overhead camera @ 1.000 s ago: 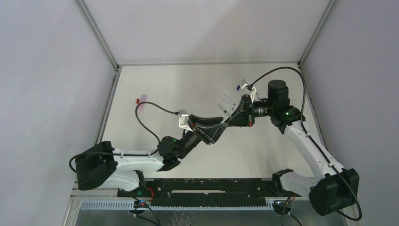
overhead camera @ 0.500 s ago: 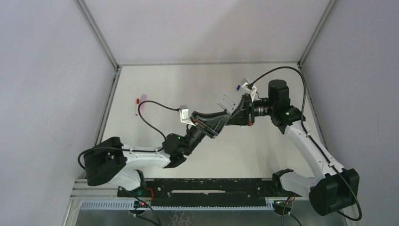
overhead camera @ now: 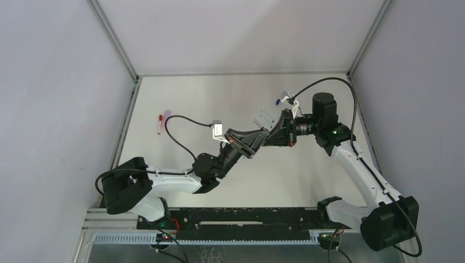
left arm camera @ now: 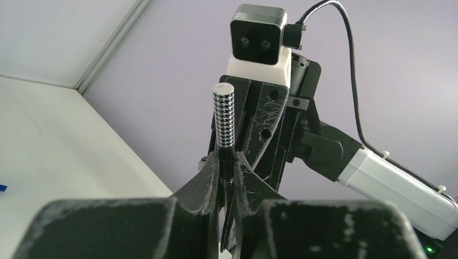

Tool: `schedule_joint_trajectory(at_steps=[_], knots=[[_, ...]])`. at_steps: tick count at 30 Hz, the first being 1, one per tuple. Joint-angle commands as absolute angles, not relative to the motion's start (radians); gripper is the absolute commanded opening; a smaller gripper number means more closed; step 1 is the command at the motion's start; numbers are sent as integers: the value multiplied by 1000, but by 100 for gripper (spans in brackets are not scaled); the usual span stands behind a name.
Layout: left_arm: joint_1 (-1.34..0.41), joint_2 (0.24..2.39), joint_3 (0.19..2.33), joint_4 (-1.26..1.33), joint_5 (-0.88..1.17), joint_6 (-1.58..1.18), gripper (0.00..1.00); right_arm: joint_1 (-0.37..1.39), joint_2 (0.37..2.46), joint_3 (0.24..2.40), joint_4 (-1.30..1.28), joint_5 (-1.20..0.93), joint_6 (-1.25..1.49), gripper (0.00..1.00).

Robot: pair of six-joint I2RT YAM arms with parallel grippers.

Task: Insert the pens into the pen caps
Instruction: Place the pen at the center of the board.

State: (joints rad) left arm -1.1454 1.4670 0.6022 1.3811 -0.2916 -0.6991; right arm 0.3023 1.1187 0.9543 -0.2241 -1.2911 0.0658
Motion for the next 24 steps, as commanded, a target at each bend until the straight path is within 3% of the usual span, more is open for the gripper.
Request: schedule_joint_trajectory(at_steps=[1,3,5,8,11,15,17,21,24], knots=[[-1140,1474,659,1417,-251,-713,7,311,1114,960,-222,-1292,54,0],[-1136,1471,651,1422,-245,-715,0,311,1114,954,-215,-1294,52,2],[-1132,1462,638,1427,-242,-713,0,311,1116,948,-213,-1302,44,14],[-1121,1438,601,1426,-242,-699,0,309,1123,946,-232,-1320,6,50],[-1100,1397,538,1399,-245,-697,0,301,1121,946,-283,-1301,-74,68],[-1040,1302,437,1299,-214,-712,0,253,1120,948,-348,-1284,-178,73],[-997,1224,411,1128,-175,-713,0,216,1118,947,-375,-1278,-224,73],[-923,1044,524,428,-147,-602,0,131,1120,946,-415,-1267,-282,73],[-869,996,645,44,-150,-449,0,73,1133,946,-428,-1261,-297,73]])
